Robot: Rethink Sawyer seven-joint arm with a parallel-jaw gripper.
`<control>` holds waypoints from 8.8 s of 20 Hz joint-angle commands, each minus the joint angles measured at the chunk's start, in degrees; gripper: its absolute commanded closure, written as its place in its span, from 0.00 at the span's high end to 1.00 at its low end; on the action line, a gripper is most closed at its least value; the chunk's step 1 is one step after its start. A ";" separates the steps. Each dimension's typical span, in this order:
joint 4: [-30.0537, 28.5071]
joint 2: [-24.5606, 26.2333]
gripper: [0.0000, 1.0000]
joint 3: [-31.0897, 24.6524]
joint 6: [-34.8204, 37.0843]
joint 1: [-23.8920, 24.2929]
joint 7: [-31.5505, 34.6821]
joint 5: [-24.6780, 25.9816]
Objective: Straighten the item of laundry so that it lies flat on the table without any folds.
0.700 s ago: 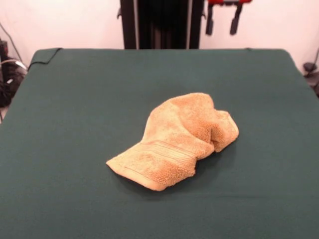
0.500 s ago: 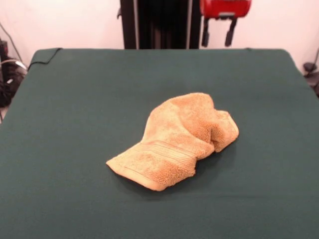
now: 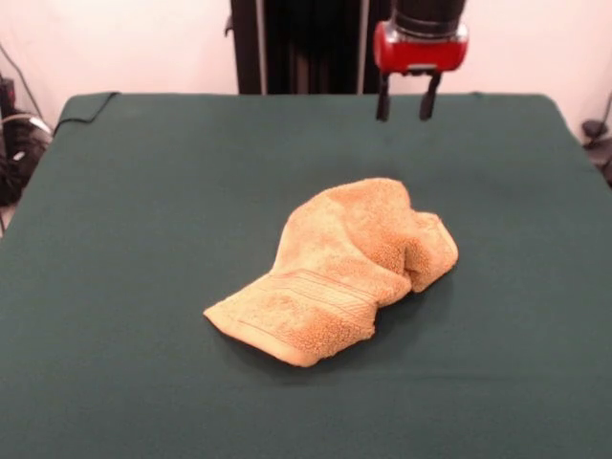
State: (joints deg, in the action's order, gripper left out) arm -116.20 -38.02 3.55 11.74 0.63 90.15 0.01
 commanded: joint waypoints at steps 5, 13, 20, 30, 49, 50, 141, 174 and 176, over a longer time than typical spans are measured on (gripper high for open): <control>12.01 -2.92 1.00 -3.58 14.17 3.02 8.17 -4.36; 15.13 -4.62 1.00 -4.19 18.72 4.02 9.03 -4.95; 14.64 0.98 1.00 -5.66 12.72 4.68 11.10 -5.88; 17.51 7.51 1.00 -4.78 4.52 4.02 13.69 -8.26; 18.30 10.78 1.00 -2.30 1.26 2.69 16.75 -14.22; 18.76 11.14 1.00 -1.94 0.74 2.32 17.28 -14.82; 14.54 -27.15 0.00 26.14 53.63 -7.16 14.54 -0.21; 22.75 -12.89 0.00 4.79 35.64 13.82 -1.18 -2.66; 21.24 -11.98 0.00 3.20 31.94 14.10 -0.03 -3.39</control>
State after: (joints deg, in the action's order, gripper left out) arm -90.50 -55.38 19.40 53.12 14.72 90.20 -0.74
